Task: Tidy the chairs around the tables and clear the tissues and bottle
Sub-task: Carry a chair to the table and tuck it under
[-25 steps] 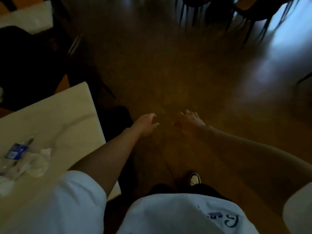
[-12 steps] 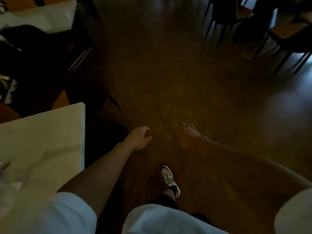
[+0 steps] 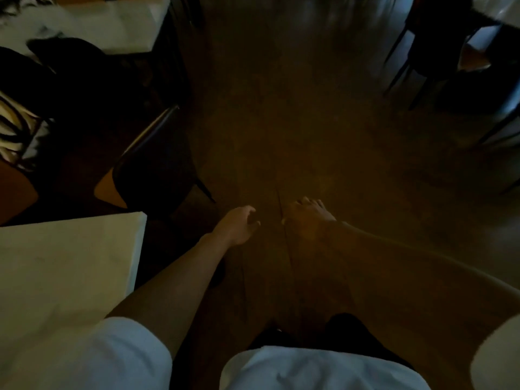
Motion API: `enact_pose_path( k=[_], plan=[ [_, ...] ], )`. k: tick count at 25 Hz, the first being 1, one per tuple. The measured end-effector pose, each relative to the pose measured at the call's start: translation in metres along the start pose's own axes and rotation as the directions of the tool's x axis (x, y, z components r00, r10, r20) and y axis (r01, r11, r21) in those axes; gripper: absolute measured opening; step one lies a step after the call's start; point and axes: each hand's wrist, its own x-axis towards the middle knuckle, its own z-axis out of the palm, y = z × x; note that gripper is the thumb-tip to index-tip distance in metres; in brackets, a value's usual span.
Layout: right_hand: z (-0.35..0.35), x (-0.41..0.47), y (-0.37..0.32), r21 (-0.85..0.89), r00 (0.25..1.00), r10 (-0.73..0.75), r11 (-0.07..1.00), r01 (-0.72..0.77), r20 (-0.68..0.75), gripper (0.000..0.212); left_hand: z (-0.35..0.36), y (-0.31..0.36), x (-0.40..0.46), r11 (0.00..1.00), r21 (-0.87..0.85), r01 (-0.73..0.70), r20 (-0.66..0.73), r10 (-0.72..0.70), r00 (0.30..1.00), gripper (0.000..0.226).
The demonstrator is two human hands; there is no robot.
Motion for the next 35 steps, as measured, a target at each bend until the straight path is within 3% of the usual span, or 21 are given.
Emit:
enact_pose_path(
  k=[7,12,17,24,29,33,35],
  plan=[
    [-0.081,0.145,0.044,-0.014,0.992,-0.121,0.993,0.121,0.027,0.064,-0.056,0.032,0.112,0.988,-0.008,0.155,-0.072,-0.155,0.985,0.056],
    [-0.136,0.237,0.060,-0.063,0.953,-0.285,0.954,0.292,0.108,0.066,-0.109,0.056,0.167,0.963,-0.054,0.263,-0.165,-0.269,0.949,0.056],
    [-0.178,0.319,0.034,-0.100,0.896,-0.421,0.894,0.436,0.144,0.067,-0.161,0.058,0.213,0.927,-0.153,0.342,-0.241,-0.371,0.897,0.052],
    [-0.219,0.435,-0.044,-0.190,0.803,-0.574,0.781,0.595,0.159,0.064,-0.226,0.010,0.272,0.879,-0.298,0.373,-0.368,-0.467,0.804,0.050],
    [-0.237,0.484,-0.112,-0.229,0.679,-0.711,0.641,0.732,0.183,0.068,-0.276,-0.011,0.275,0.879,-0.304,0.368,-0.477,-0.475,0.739,0.043],
    [-0.229,0.518,-0.165,-0.254,0.532,-0.801,0.473,0.844,0.274,0.077,-0.300,-0.027,0.267,0.845,-0.329,0.421,-0.529,-0.535,0.659,0.039],
    [-0.225,0.537,-0.189,-0.242,0.442,-0.833,0.378,0.894,0.334,0.080,-0.306,-0.037,0.262,0.787,-0.366,0.497,-0.525,-0.616,0.588,0.037]
  ],
)
